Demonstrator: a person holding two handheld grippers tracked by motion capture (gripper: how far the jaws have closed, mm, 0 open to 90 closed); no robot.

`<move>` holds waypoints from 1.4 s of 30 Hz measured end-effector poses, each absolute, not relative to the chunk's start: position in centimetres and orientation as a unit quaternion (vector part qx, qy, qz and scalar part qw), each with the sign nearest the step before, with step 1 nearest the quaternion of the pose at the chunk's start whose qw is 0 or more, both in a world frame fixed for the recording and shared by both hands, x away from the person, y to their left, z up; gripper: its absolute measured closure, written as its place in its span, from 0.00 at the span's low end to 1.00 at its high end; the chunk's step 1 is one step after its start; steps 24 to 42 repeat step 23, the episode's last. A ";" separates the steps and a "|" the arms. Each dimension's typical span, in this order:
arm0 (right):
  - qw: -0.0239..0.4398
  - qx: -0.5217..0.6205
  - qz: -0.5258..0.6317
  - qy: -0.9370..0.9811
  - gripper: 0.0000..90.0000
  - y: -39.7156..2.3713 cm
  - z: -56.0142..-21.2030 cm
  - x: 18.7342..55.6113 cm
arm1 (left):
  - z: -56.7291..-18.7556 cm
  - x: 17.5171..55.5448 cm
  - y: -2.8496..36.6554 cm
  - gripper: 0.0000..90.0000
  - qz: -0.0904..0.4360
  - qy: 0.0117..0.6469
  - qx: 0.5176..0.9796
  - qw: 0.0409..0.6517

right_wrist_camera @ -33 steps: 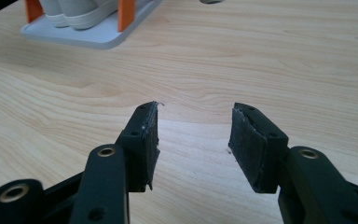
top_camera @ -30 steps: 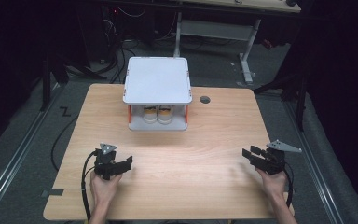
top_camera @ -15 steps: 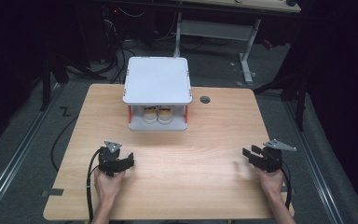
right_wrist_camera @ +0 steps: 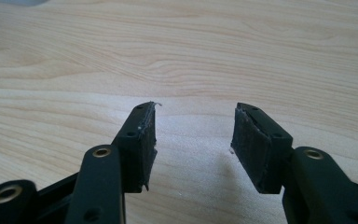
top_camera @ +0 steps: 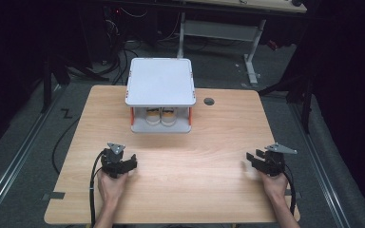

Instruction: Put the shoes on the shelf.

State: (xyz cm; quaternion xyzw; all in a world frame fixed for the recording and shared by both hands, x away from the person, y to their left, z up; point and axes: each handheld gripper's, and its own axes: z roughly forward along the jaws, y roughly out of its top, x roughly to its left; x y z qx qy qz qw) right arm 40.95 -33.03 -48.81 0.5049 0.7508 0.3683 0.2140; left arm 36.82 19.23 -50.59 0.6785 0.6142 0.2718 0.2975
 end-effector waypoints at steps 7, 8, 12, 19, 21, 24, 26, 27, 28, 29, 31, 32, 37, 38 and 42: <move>0.218 0.502 0.340 0.765 0.50 -32.3 -50.0 41.3 | -50.7 36.8 19.2 0.27 0.271 0.612 0.680 0.300; 0.229 0.497 0.331 0.769 0.50 -32.1 -50.0 41.3 | -50.6 36.8 19.2 0.27 0.271 0.609 0.683 0.300; 0.227 0.499 0.331 0.768 0.48 -31.9 -50.0 41.3 | -50.7 36.7 19.2 0.27 0.271 0.609 0.682 0.301; 0.227 0.499 0.331 0.768 0.48 -31.9 -50.0 41.3 | -50.6 36.7 19.2 0.27 0.269 0.610 0.682 0.300; 0.227 0.499 0.331 0.768 0.47 -31.9 -50.0 41.3 | -50.6 36.7 19.2 0.27 0.269 0.609 0.683 0.300; 0.227 0.499 0.331 0.768 0.47 -31.9 -50.1 41.3 | -50.6 36.7 19.2 0.27 0.269 0.609 0.683 0.300; 0.227 0.499 0.331 0.768 0.47 -31.9 -50.1 41.3 | -50.6 36.7 19.2 0.27 0.269 0.609 0.683 0.300; 0.227 0.499 0.331 0.768 0.47 -31.9 -50.1 41.3 | -50.6 36.7 19.2 0.27 0.269 0.609 0.683 0.300; 0.227 0.499 0.331 0.768 0.47 -31.9 -50.1 41.3 | -50.6 36.7 19.2 0.27 0.269 0.609 0.683 0.300; 0.227 0.499 0.331 0.768 0.47 -31.9 -50.1 41.3 | -50.6 36.7 19.2 0.27 0.269 0.609 0.683 0.300; 0.227 0.499 0.331 0.768 0.47 -31.9 -50.1 41.3 | -50.6 36.7 19.2 0.27 0.269 0.609 0.683 0.300; 0.227 0.499 0.331 0.768 0.47 -31.9 -50.1 41.3 | -50.6 36.7 19.2 0.27 0.269 0.609 0.683 0.300; 0.227 0.499 0.331 0.768 0.47 -31.9 -50.1 41.3 | -50.6 36.7 19.2 0.27 0.269 0.609 0.683 0.300; 0.227 0.499 0.331 0.768 0.47 -31.9 -50.1 41.3 | -50.6 36.7 19.2 0.27 0.269 0.609 0.683 0.300; 0.227 0.499 0.331 0.768 0.47 -31.9 -50.1 41.3 | -50.6 36.7 19.2 0.27 0.269 0.609 0.683 0.300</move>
